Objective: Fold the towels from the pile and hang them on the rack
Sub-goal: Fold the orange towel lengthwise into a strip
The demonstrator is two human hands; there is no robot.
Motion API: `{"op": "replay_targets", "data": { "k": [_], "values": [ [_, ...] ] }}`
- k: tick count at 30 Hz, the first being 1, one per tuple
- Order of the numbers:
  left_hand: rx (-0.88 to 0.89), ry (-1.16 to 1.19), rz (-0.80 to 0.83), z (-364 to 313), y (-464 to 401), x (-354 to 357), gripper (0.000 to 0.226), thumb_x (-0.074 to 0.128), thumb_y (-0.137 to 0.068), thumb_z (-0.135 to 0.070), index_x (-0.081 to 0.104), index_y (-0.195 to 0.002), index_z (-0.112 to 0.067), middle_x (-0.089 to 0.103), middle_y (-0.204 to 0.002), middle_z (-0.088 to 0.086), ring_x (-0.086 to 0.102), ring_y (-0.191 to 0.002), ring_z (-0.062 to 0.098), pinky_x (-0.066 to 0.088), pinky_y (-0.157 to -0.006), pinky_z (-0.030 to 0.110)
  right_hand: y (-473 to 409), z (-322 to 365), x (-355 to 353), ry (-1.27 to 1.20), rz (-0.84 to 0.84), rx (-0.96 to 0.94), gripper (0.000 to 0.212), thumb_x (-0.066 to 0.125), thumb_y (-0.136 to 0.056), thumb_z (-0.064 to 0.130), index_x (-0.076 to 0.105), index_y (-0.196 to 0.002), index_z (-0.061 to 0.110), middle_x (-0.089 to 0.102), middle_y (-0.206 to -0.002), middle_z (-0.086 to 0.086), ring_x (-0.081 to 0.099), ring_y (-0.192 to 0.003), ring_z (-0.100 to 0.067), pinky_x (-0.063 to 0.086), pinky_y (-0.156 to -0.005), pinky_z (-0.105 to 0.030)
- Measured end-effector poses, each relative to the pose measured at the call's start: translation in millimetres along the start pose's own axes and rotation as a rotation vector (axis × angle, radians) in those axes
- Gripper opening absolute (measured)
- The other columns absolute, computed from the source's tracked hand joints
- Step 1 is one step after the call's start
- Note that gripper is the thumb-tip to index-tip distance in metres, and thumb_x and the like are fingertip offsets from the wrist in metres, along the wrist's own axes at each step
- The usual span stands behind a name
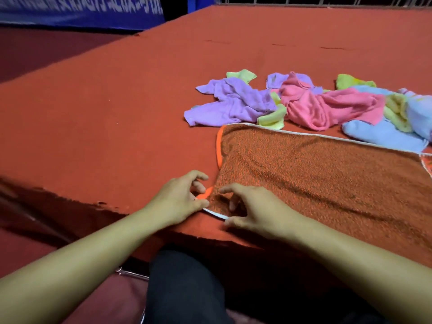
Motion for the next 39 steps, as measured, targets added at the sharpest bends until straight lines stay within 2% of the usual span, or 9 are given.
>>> {"op": "replay_targets", "data": {
  "k": [4, 8, 12, 15, 21, 26, 30, 34, 39],
  "values": [
    [-0.114, 0.277, -0.123, 13, 12, 5, 0.049, 0.074, -0.078, 0.000, 0.055, -0.105, -0.036, 0.065, -0.084, -0.009, 0.057, -0.056, 0.005, 0.045, -0.062, 0.024, 2, 4, 15, 0.063, -0.045, 0.027, 0.053, 0.067, -0.083, 0.028, 0.047, -0.131, 0.035, 0.071, -0.092, 0.008, 0.067, -0.089, -0.020, 0.052, -0.082, -0.037],
    [-0.169, 0.419, -0.189, 18, 32, -2, 0.046, 0.072, -0.078, 0.000, 0.057, -0.105, -0.033, 0.068, -0.076, -0.010, 0.055, -0.056, 0.008, 0.041, -0.058, 0.025, 3, 8, 13, -0.128, -0.016, 0.045, 0.055, 0.066, -0.082, 0.016, 0.050, -0.132, 0.029, 0.071, -0.079, 0.010, 0.063, -0.065, -0.006, 0.050, -0.072, -0.020],
    [-0.169, 0.148, -0.155, 22, 53, -10, 0.038, 0.071, -0.078, -0.015, 0.057, -0.107, -0.034, 0.070, -0.074, -0.019, 0.052, -0.052, 0.000, 0.045, -0.061, 0.023, 7, 14, 14, -0.148, 0.085, 0.015, 0.059, 0.075, -0.081, 0.021, 0.050, -0.133, 0.030, 0.071, -0.077, 0.015, 0.061, -0.064, 0.003, 0.042, -0.069, -0.009],
    [-0.133, 0.027, -0.266, 20, 22, -29, 0.029, 0.072, -0.077, -0.027, 0.057, -0.100, -0.037, 0.069, -0.070, -0.023, 0.057, -0.060, -0.002, 0.047, -0.069, 0.029, -8, -8, -3, -0.197, -0.043, 0.129, 0.047, 0.079, -0.081, 0.026, 0.058, -0.123, 0.028, 0.071, -0.075, 0.011, 0.062, -0.064, 0.003, 0.043, -0.069, -0.016],
    [-0.023, 0.112, -0.309, 7, -123, -36, 0.025, 0.068, -0.084, -0.021, 0.059, -0.106, -0.030, 0.069, -0.086, -0.015, 0.068, -0.081, 0.018, 0.054, -0.082, 0.039, -73, -84, -49, -0.076, -0.312, 0.282, 0.039, 0.075, -0.083, 0.023, 0.061, -0.119, 0.026, 0.062, -0.076, 0.017, 0.059, -0.075, -0.007, 0.046, -0.079, -0.027],
    [0.117, 0.043, -0.230, 4, -220, -16, 0.029, 0.064, -0.089, -0.012, 0.059, -0.117, -0.012, 0.070, -0.114, 0.003, 0.064, -0.110, 0.020, 0.046, -0.098, 0.034, -118, -154, -80, 0.064, -0.470, 0.340, 0.043, 0.070, -0.083, 0.029, 0.058, -0.124, 0.024, 0.066, -0.112, 0.002, 0.059, -0.106, -0.024, 0.047, -0.087, -0.035],
    [0.173, -0.050, -0.048, 6, -263, 7, 0.043, 0.074, -0.085, -0.028, 0.056, -0.124, -0.018, 0.069, -0.117, -0.007, 0.060, -0.115, 0.013, 0.042, -0.104, 0.032, -140, -193, -87, 0.331, -0.423, 0.515, 0.029, 0.059, -0.086, 0.022, 0.055, -0.114, 0.028, 0.059, -0.123, -0.011, 0.047, -0.120, -0.034, 0.038, -0.094, -0.045],
    [0.206, -0.271, -0.023, 9, -287, 6, 0.034, 0.070, -0.085, -0.036, 0.058, -0.116, -0.032, 0.064, -0.082, -0.023, 0.059, -0.104, 0.014, 0.039, -0.098, 0.040, -153, -209, -97, 0.458, -0.420, 0.536, 0.017, 0.051, -0.092, 0.024, 0.058, -0.107, 0.025, 0.064, -0.114, -0.010, 0.052, -0.117, -0.033, 0.032, -0.087, -0.043],
    [0.240, -0.151, -0.240, 3, -291, -12, 0.022, 0.055, -0.095, -0.020, 0.058, -0.116, -0.018, 0.068, -0.097, 0.000, 0.061, -0.096, 0.025, 0.040, -0.081, 0.032, -151, -218, -103, 0.272, -0.382, 0.430, 0.033, 0.059, -0.090, 0.037, 0.055, -0.122, 0.026, 0.070, -0.115, -0.003, 0.063, -0.106, -0.032, 0.046, -0.087, -0.041]
  ]
}}
Point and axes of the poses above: each hand's wrist, its own y-axis away from the middle knuckle, its own x-axis out of the palm, z = x × y, the point moved 6 cm from there along -y, towards the middle knuckle
